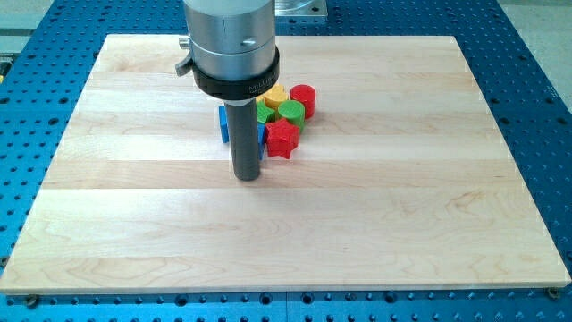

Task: Point your arm to the bottom left of the red star

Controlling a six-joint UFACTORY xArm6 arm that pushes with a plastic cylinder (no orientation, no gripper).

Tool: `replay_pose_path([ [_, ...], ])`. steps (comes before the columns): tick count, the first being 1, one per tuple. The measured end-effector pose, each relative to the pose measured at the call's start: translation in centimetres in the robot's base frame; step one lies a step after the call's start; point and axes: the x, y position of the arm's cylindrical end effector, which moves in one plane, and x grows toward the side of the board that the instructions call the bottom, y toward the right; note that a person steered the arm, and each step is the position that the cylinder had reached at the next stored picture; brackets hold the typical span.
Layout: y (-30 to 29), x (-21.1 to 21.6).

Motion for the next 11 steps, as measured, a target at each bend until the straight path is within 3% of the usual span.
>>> replay_pose_path([
  [4, -0.2, 0.9],
  [6, -7.3, 0.6],
  [9, -0.8, 0.8],
  [11, 4.3, -4.7],
])
